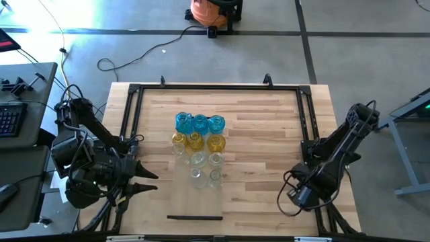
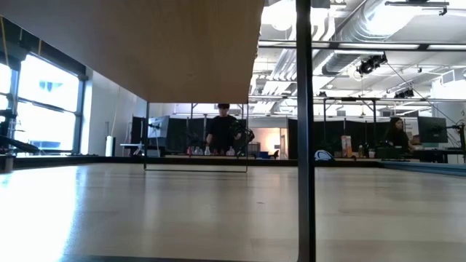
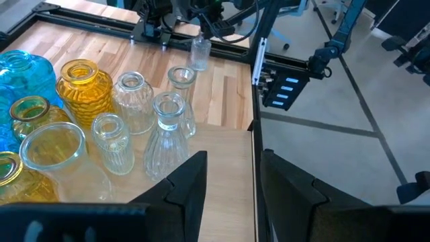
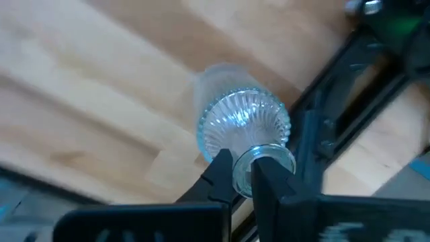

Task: Sort vases onto shelf
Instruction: Put the transparent vase on the shelf to align with the other transparent vases

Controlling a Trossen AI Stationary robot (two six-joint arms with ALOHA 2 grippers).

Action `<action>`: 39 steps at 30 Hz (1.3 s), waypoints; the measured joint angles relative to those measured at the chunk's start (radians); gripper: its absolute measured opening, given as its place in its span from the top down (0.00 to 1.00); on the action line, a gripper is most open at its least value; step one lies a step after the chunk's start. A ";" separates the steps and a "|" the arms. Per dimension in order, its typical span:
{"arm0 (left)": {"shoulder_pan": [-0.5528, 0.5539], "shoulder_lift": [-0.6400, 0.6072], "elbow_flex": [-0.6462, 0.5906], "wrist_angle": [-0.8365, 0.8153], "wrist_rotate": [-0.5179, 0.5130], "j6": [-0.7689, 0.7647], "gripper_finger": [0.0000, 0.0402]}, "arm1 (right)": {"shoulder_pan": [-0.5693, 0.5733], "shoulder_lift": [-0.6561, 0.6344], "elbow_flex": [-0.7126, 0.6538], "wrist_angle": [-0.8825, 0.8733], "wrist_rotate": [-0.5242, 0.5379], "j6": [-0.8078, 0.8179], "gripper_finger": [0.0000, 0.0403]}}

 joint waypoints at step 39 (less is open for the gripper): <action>0.000 0.007 -0.056 -0.001 -0.004 -0.008 0.68 | -0.340 0.538 1.226 -0.287 0.096 -0.834 1.00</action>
